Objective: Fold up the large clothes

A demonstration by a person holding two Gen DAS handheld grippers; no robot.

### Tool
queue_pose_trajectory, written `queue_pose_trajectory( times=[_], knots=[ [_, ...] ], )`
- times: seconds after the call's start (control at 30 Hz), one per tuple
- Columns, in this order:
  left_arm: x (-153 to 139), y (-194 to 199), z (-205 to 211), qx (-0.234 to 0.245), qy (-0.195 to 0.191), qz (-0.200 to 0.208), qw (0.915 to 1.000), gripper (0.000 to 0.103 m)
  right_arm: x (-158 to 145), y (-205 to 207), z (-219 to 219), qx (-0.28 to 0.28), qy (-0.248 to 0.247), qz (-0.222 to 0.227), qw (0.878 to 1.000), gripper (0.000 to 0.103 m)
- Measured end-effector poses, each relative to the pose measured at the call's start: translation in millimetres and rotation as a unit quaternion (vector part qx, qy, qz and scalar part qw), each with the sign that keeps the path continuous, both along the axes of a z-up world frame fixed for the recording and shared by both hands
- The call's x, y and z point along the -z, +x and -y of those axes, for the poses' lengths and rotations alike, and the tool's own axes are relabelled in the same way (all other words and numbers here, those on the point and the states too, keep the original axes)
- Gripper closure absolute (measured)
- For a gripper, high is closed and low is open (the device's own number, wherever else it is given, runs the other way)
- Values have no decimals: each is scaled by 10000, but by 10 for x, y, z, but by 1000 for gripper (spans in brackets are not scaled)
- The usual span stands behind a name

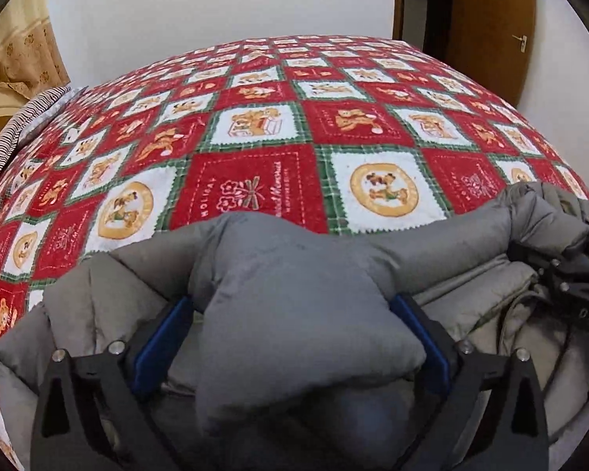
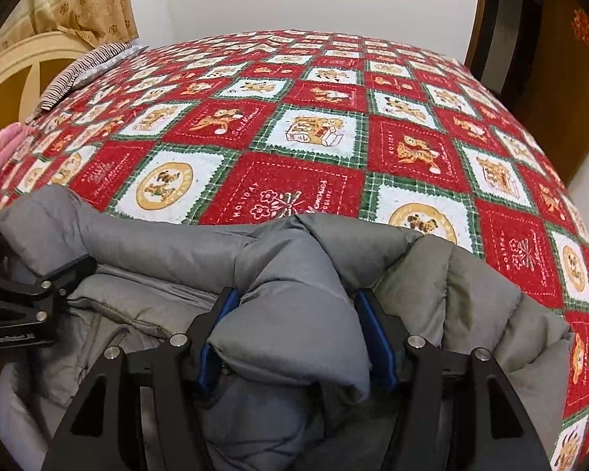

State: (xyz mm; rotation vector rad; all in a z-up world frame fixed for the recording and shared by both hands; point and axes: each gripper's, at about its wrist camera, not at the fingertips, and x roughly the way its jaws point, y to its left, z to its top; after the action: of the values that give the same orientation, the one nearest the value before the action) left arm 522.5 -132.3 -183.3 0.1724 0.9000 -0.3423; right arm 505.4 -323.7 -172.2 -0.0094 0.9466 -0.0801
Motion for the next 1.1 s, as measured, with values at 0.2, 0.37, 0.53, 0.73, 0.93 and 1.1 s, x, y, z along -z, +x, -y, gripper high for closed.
queue_pose_trajectory(
  times=[0.2, 0.37, 0.53, 0.73, 0.93, 1.1],
  knots=[
    [-486, -70, -141, -349, -497, 623, 9962, 3, 19, -26, 25, 24, 42, 144, 9999, 41],
    [-767, -16, 72, -109, -1115, 335, 9931, 3, 22, -40, 29, 13, 76, 198, 9998, 41],
    [-571, 114, 283, -158, -1162, -49, 9931, 6, 17, -59, 37, 30, 103, 246, 9996, 41],
    [-201, 124, 269, -353, -563, -126, 9977, 10, 14, -66, 50, 27, 147, 275, 9995, 41],
    [-98, 81, 327, -302, -228, -61, 9993, 10, 10, -68, 55, 23, 151, 275, 9995, 41],
    [-36, 82, 370, -267, -5, 0, 9996, 8, 11, -65, 51, 4, 147, 263, 9995, 41]
  ],
)
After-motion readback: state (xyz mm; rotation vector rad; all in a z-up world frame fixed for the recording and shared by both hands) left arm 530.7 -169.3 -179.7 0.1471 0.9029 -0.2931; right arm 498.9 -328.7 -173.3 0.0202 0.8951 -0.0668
